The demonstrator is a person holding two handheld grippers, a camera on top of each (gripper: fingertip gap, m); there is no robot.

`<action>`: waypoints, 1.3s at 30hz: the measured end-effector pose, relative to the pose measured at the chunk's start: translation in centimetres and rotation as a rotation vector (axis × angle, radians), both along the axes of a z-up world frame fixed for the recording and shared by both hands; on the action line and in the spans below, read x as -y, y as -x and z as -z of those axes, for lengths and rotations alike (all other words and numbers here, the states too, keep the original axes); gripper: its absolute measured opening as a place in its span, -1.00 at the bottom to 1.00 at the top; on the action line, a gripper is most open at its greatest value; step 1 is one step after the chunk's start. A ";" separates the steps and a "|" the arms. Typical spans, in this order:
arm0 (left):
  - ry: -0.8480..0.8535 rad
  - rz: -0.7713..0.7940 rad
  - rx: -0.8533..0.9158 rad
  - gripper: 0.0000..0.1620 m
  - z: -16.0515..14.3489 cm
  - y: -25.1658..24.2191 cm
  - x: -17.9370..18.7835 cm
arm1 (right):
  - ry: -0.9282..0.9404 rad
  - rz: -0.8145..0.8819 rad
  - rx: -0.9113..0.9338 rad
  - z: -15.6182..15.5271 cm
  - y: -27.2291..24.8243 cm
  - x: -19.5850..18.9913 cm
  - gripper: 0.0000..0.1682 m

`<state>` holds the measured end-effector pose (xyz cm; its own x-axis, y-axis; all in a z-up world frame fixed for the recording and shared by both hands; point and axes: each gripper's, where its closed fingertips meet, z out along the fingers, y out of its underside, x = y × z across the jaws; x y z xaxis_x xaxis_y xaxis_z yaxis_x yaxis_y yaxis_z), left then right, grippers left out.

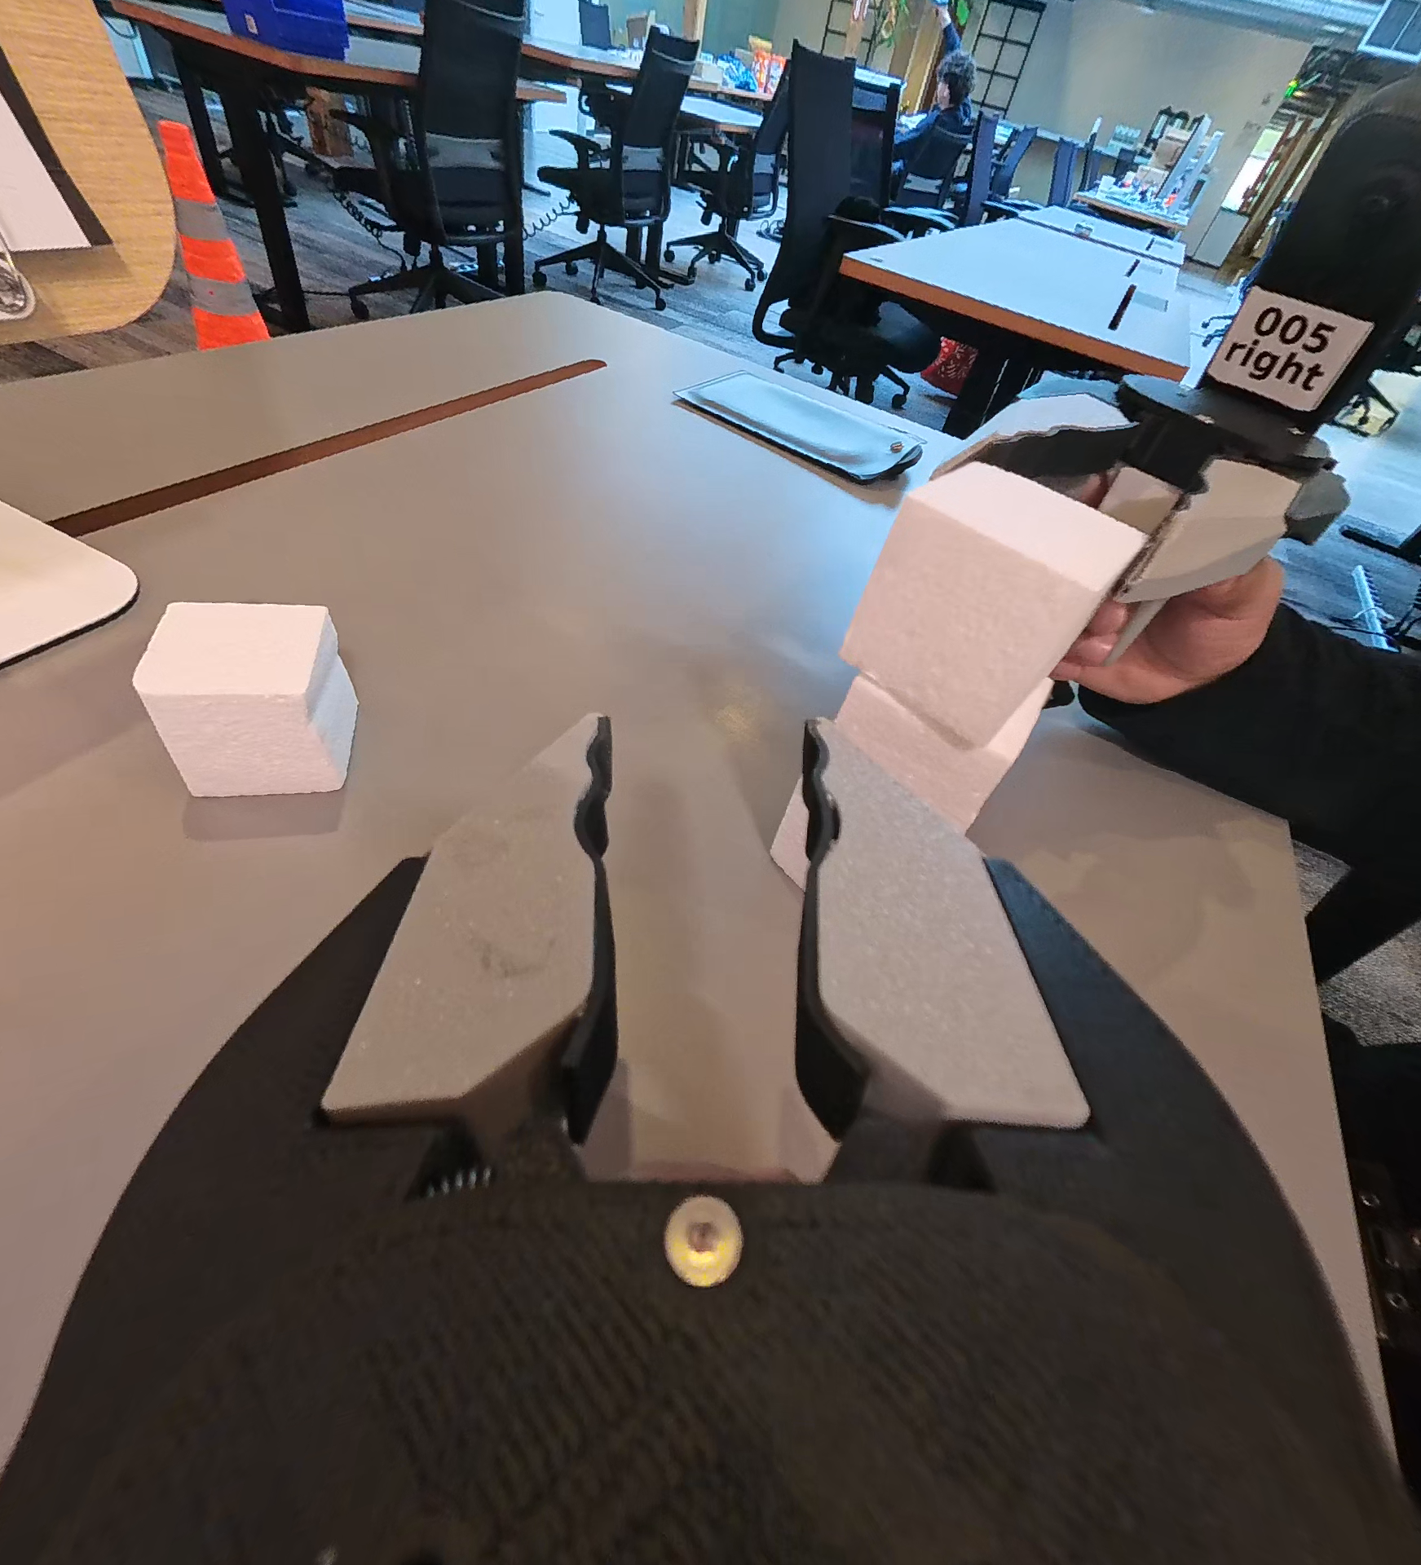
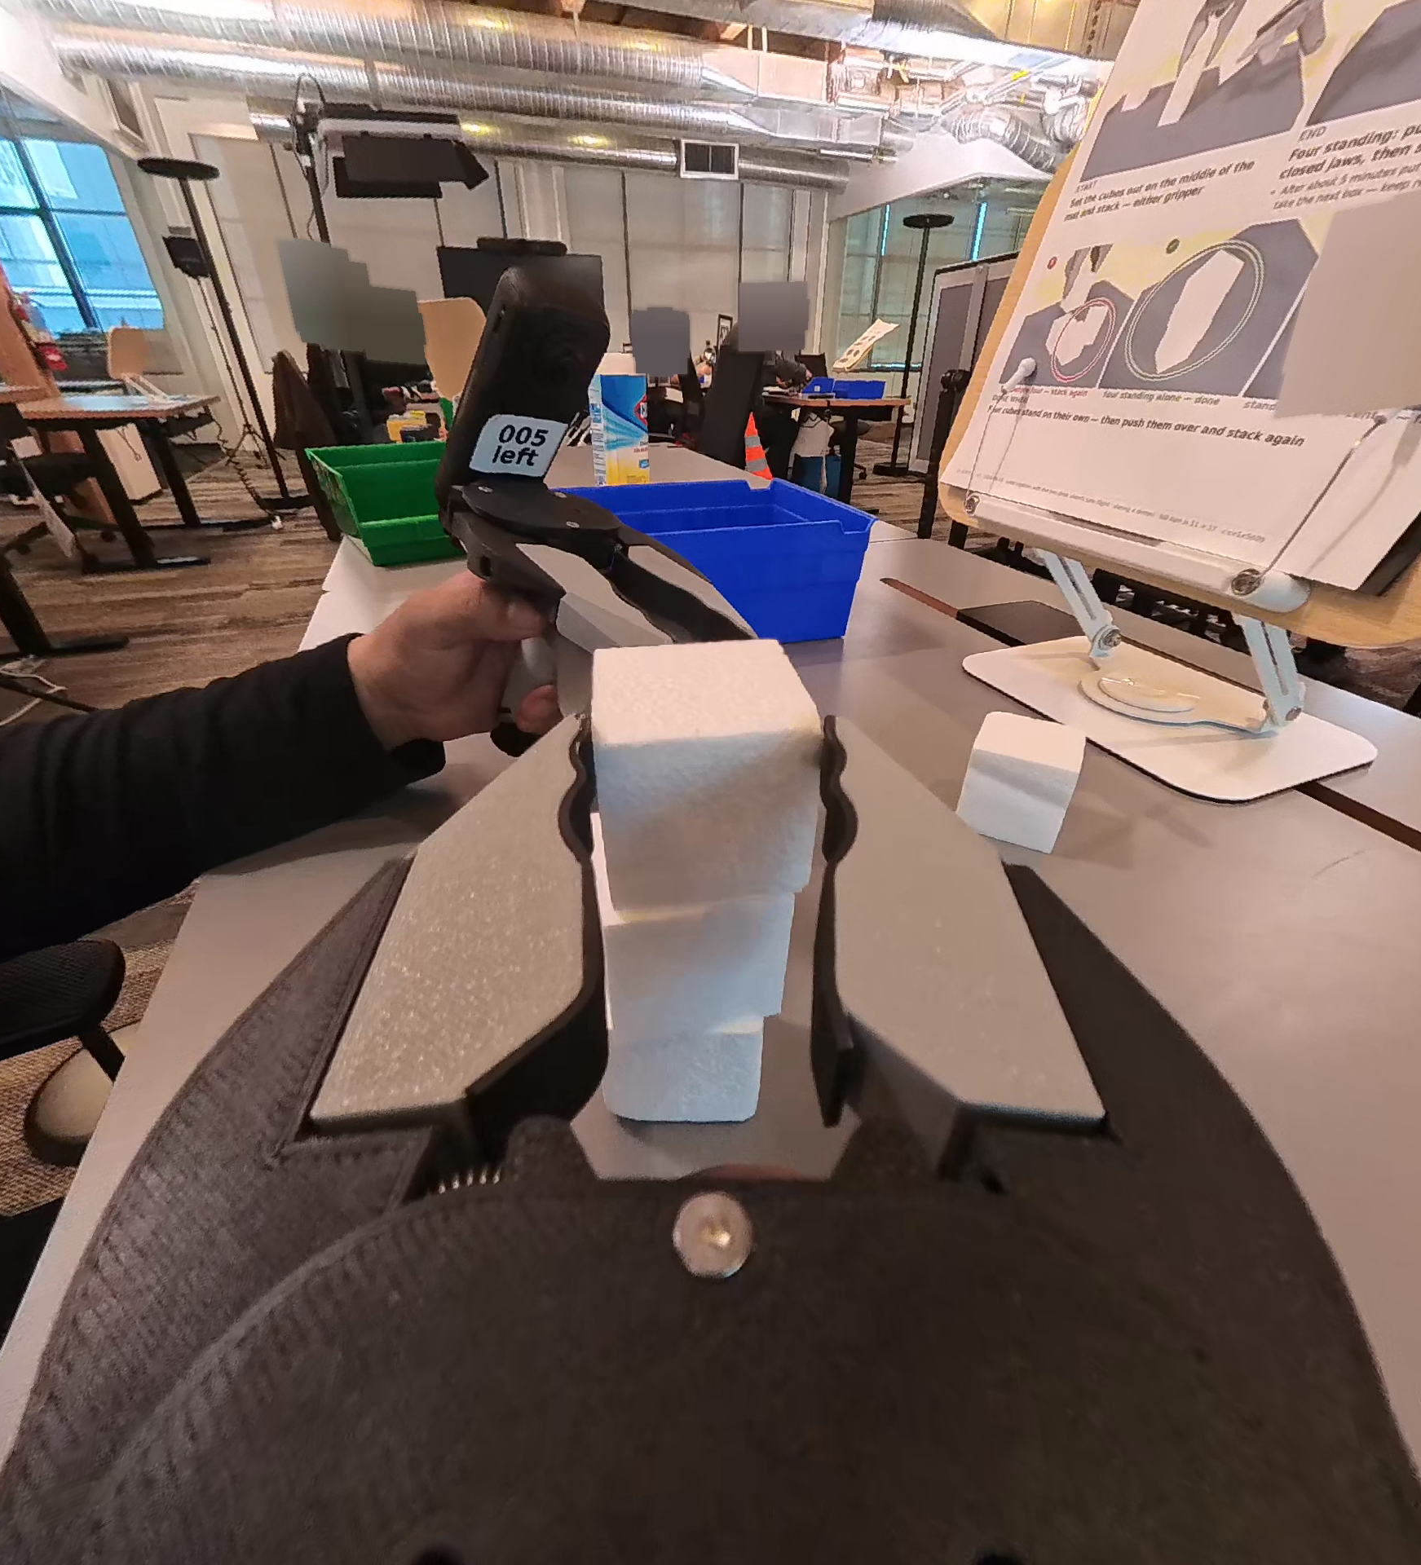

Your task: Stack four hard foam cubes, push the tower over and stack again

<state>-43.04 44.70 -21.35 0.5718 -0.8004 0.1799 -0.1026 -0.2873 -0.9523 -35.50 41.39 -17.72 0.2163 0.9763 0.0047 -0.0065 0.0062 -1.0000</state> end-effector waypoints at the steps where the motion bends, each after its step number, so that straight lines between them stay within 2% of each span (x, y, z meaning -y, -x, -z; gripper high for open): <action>1: 0.000 0.001 0.000 -0.47 0.0 0.0 0.0 | 0.000 -0.002 0.000 0.0 0.0 0.0 -0.39; 3: 0.001 0.003 -0.001 -0.47 0.0 0.0 0.0 | 0.001 -0.001 -0.001 0.0 -0.1 0.0 -0.38; 6: 0.002 0.004 0.000 -0.47 0.0 0.0 0.0 | 0.004 -0.005 -0.007 -0.1 0.0 0.0 -0.25; 10: 0.002 -0.001 0.006 -0.46 0.0 0.1 0.0 | 0.001 -0.005 -0.034 -0.6 -0.3 0.0 -0.18; 17: 0.036 -0.077 0.011 -0.38 0.6 1.1 -1.2 | 0.022 0.036 -0.108 -1.7 -1.7 -1.0 -0.21; 22: 0.044 -0.256 -0.043 -0.14 1.9 3.3 -3.8 | 0.081 0.102 -0.206 -2.9 -3.7 -2.7 -0.21; 27: 0.124 -0.355 -0.087 0.12 4.0 3.9 -6.3 | 0.150 0.117 -0.306 -3.9 -5.5 -3.6 -0.22; 32: 0.107 -0.499 -0.216 0.19 5.0 4.3 -10.5 | 0.173 0.115 -0.333 -4.1 -5.9 -3.9 -0.24; 35: 0.059 -0.495 -0.311 0.19 5.6 4.0 -12.8 | 0.176 0.101 -0.313 -3.7 -5.4 -3.6 -0.24; 39: 0.036 -0.388 -0.418 0.15 7.1 3.2 -14.8 | 0.177 0.086 -0.290 -3.3 -5.0 -3.4 -0.23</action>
<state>-46.29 59.45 -28.49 0.8509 -0.5155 -0.1014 -0.3489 -0.4102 -0.8426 -30.51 44.80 -14.42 0.2654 0.9345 -0.2373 -0.2978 -0.1546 -0.9420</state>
